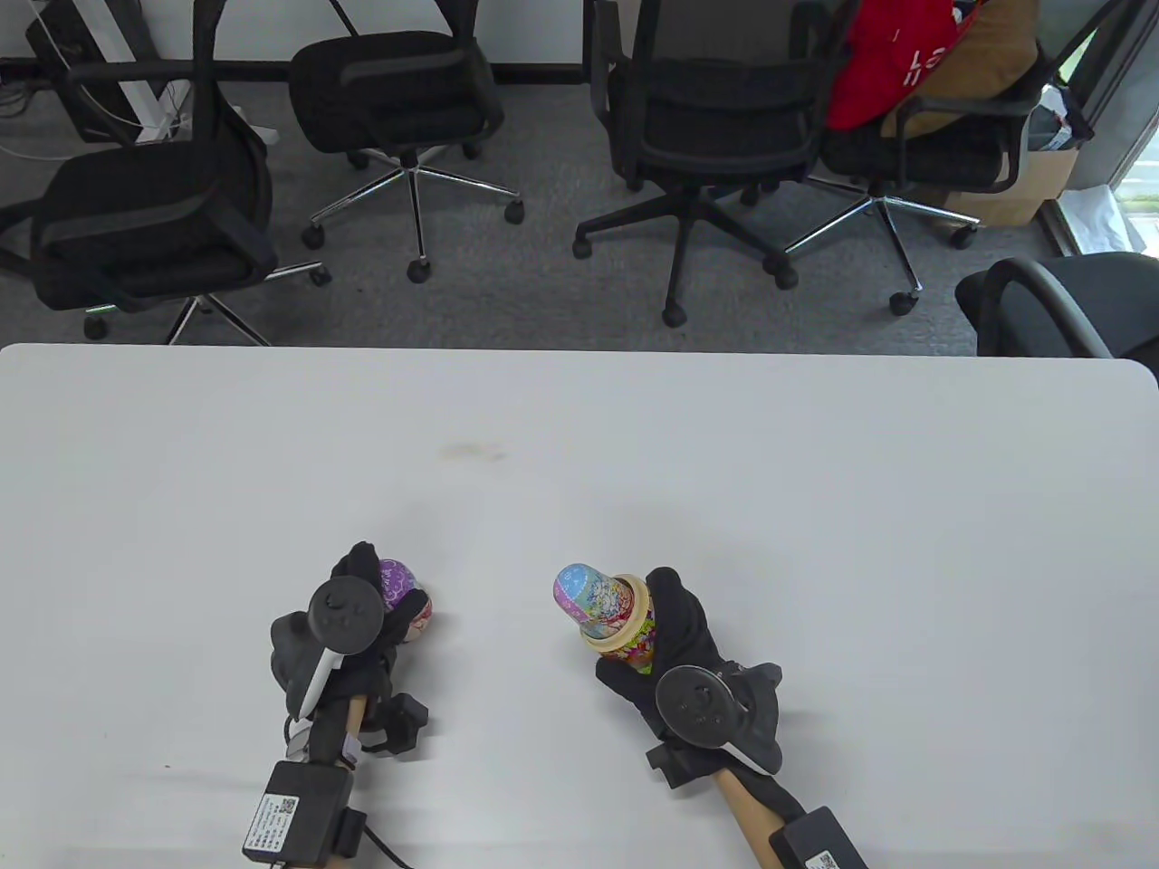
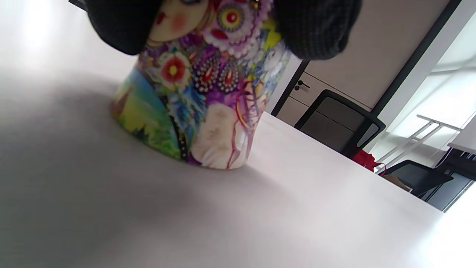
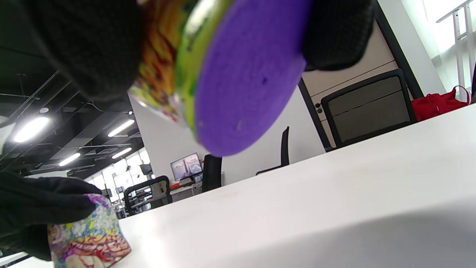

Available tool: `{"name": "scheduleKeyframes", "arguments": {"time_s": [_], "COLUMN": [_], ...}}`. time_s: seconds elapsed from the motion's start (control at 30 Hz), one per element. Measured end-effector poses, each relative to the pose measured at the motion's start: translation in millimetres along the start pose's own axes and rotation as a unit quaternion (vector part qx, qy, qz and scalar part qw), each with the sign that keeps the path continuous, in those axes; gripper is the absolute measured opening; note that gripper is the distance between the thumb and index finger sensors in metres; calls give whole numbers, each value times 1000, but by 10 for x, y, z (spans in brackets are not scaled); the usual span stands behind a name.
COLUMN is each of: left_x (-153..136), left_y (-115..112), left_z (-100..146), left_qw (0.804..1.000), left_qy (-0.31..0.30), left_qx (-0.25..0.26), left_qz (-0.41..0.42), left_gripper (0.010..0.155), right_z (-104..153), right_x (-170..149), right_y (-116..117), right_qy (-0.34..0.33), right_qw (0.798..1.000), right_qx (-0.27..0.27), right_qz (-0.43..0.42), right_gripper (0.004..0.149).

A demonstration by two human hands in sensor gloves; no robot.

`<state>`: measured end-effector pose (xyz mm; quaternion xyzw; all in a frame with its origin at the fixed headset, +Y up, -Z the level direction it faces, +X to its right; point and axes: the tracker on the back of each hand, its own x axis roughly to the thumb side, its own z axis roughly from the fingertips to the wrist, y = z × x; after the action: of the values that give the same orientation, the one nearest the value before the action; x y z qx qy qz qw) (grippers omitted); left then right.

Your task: Separate nested Russian dolls into individual dolls

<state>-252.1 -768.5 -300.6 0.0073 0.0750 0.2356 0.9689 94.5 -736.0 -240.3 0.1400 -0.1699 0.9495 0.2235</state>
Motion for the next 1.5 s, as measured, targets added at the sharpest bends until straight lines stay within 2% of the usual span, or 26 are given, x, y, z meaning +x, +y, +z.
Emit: {"name": "scheduleKeyframes", "arguments": {"time_s": [0.13,0.2,0.37,0.43,0.63,0.77,0.93,1.13,1.3,1.5], "left_x": [35,88,327,436,887,1107,1251,1337,1339,1288], "left_y": [25,98,320,359,379,336,214,50,77,289], "left_z": [9,28,113,151,330,445,501,511,522,556], "left_qw": [1000,1000,995,992,971,953,942,943,942,945], "left_qy": [-5,-15,-69,-99,-198,-238,-260,-266,-279,-275], "left_qx": [-3,19,62,64,16,-27,-82,-109,-74,-14], "left_qz": [-11,-6,36,53,132,186,198,168,172,177], "left_gripper": [85,85,84,84,83,81,82,83,78,78], "right_z": [1,1,-1,-1,0,2,4,13,12,-14], "right_x": [1,1,11,19,62,86,113,179,182,69], "right_y": [1,4,12,21,61,77,101,121,123,118], "right_qy": [0,1,0,-1,-9,-12,-18,-33,-34,-18], "right_qw": [1000,1000,1000,1000,1000,1000,1000,999,999,999], "right_qx": [0,1,4,6,14,16,23,26,26,30], "right_qz": [0,-2,-1,-1,4,6,7,7,8,25], "right_gripper": [109,109,109,109,109,109,109,109,110,109]}}
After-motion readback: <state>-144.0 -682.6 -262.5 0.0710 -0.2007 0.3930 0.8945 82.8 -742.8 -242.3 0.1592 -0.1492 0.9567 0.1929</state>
